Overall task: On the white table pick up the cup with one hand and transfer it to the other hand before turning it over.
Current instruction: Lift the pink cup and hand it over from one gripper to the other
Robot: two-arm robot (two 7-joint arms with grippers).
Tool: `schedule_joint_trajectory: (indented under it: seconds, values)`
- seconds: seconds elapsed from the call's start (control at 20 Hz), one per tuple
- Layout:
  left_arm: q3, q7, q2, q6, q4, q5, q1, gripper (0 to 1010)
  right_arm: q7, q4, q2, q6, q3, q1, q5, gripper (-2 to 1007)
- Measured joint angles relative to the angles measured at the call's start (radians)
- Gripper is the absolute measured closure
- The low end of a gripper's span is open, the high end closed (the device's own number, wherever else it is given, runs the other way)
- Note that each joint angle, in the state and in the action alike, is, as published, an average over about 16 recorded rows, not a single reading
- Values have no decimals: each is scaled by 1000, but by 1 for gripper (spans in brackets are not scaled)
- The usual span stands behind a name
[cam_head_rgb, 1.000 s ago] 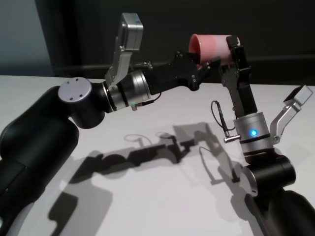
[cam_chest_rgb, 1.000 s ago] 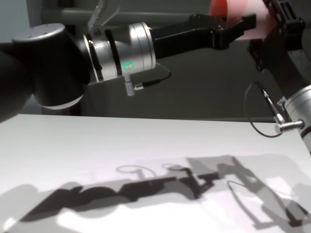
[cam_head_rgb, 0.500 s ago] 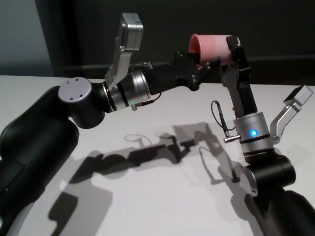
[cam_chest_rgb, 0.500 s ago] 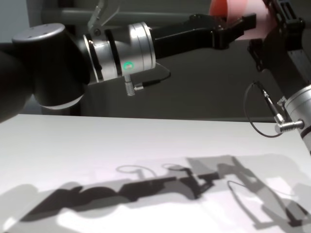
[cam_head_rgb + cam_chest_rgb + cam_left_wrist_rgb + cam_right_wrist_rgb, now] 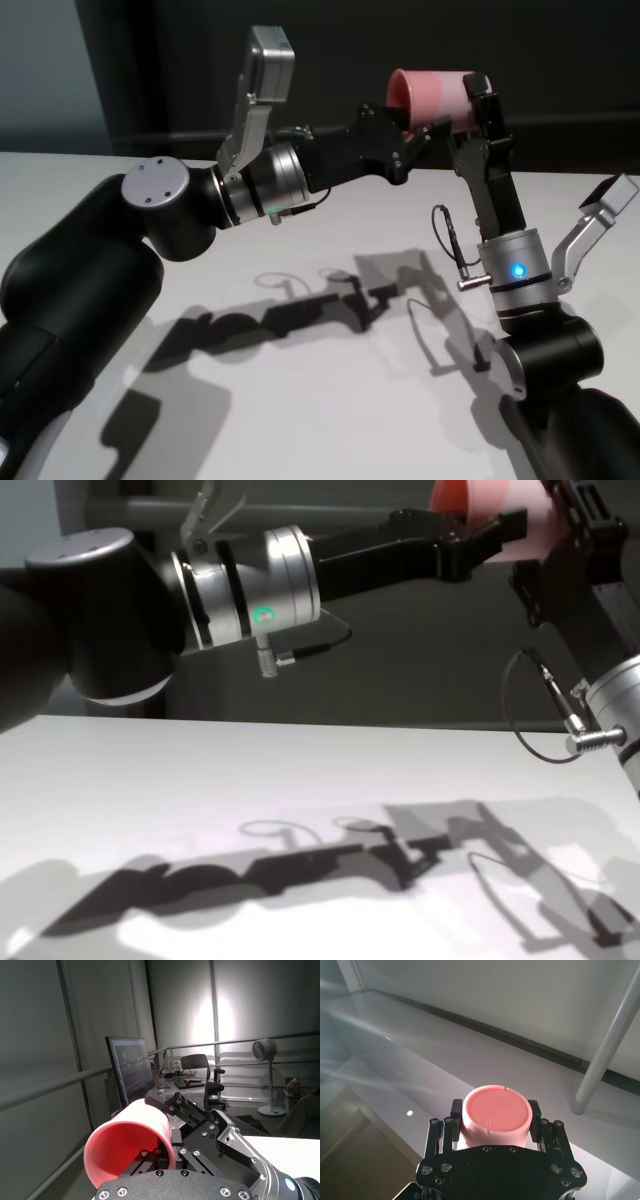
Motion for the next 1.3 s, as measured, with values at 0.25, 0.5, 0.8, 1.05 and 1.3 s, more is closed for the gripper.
schedule_joint_trajectory:
  seconds: [0.25, 0.5, 0.8, 1.05, 1.3]
  values:
    - [0, 0, 0, 0, 0, 0, 0, 822, 0, 0, 0, 0, 0, 0, 0, 257]
    - [0, 0, 0, 0, 0, 0, 0, 652, 0, 0, 0, 1, 0, 0, 0, 257]
    - [0, 0, 0, 0, 0, 0, 0, 415, 0, 0, 0, 1, 0, 0, 0, 257]
    - [0, 0, 0, 0, 0, 0, 0, 235, 0, 0, 0, 1, 0, 0, 0, 257]
    - [0, -1, 0, 0, -1, 0, 0, 107, 0, 0, 0, 1, 0, 0, 0, 257]
